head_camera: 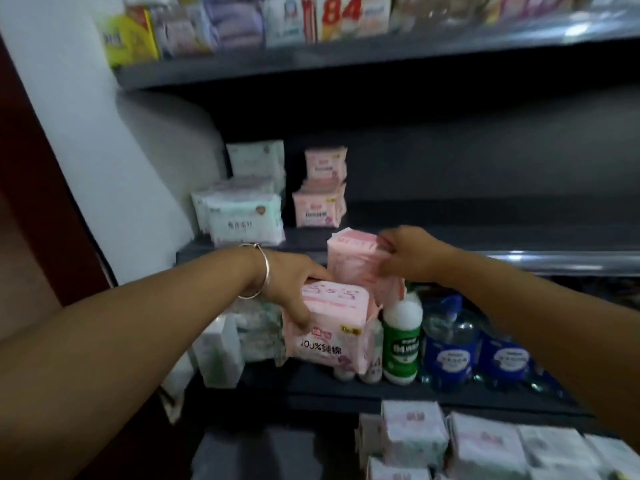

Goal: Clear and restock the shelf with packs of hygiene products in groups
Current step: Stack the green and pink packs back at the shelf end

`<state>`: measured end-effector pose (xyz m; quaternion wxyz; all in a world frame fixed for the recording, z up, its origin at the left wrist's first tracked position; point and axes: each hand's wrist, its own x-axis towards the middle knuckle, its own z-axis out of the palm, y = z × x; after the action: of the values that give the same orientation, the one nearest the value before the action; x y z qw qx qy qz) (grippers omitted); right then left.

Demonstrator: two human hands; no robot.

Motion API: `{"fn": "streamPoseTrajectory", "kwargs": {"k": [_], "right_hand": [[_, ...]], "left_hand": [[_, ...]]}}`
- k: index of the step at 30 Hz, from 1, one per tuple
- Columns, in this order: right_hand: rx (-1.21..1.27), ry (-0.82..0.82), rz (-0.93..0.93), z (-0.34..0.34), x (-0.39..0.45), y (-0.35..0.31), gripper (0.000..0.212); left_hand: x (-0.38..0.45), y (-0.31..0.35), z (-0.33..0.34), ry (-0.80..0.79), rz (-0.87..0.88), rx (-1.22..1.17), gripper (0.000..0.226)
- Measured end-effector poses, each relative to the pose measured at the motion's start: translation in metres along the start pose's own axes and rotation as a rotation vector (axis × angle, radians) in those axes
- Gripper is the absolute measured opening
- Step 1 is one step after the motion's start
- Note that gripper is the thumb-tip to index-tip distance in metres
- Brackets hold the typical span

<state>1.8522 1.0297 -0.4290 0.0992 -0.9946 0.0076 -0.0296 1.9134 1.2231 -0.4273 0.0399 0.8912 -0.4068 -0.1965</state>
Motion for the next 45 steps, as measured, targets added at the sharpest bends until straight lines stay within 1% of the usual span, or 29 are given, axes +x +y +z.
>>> {"fn": "streamPoseTrajectory", "kwargs": {"k": [3, 6, 8, 10, 13, 16, 20, 22, 26, 29, 33, 37, 41, 45], "right_hand": [[0.082, 0.098, 0.042, -0.027, -0.001, 0.015, 0.024], [0.123, 0.154, 0.068, -0.042, 0.004, 0.028, 0.018], [0.101, 0.174, 0.074, -0.046, 0.013, 0.034, 0.034], [0.101, 0.206, 0.078, -0.047, 0.028, 0.038, 0.040], [0.138, 0.254, 0.080, -0.048, 0.058, 0.042, 0.038], [0.175, 0.283, 0.088, -0.047, 0.084, 0.045, 0.037], [0.262, 0.317, 0.131, -0.043, 0.118, 0.058, 0.038], [0.321, 0.336, 0.148, -0.044, 0.134, 0.062, 0.040], [0.400, 0.340, 0.157, -0.048, 0.160, 0.066, 0.045], [0.450, 0.350, 0.153, -0.050, 0.176, 0.069, 0.044], [0.530, 0.338, 0.164, -0.049, 0.193, 0.069, 0.045], [0.519, 0.329, 0.156, -0.044, 0.204, 0.071, 0.045], [0.541, 0.322, 0.170, -0.043, 0.208, 0.073, 0.050], [0.629, 0.311, 0.167, -0.043, 0.209, 0.075, 0.046]], "left_hand": [[0.001, 0.015, -0.031, 0.060, -0.010, 0.002, 0.058], [0.009, 0.023, -0.052, 0.087, -0.033, 0.011, 0.059], [0.019, 0.020, -0.063, 0.115, -0.052, 0.026, 0.058], [0.030, 0.012, -0.075, 0.151, -0.052, 0.039, 0.058], [0.048, -0.006, -0.091, 0.206, -0.054, 0.045, 0.056], [0.067, -0.026, -0.107, 0.218, -0.072, 0.034, 0.059], [0.092, -0.048, -0.125, 0.237, -0.084, 0.010, 0.054], [0.103, -0.057, -0.135, 0.251, -0.084, 0.035, 0.055], [0.126, -0.074, -0.151, 0.252, -0.095, 0.059, 0.057], [0.138, -0.086, -0.157, 0.229, -0.112, 0.075, 0.053], [0.155, -0.101, -0.155, 0.214, -0.124, 0.103, 0.057], [0.172, -0.115, -0.149, 0.171, -0.141, 0.122, 0.056], [0.179, -0.122, -0.146, 0.189, -0.155, 0.137, 0.065], [0.180, -0.125, -0.147, 0.187, -0.149, 0.133, 0.069]]}}
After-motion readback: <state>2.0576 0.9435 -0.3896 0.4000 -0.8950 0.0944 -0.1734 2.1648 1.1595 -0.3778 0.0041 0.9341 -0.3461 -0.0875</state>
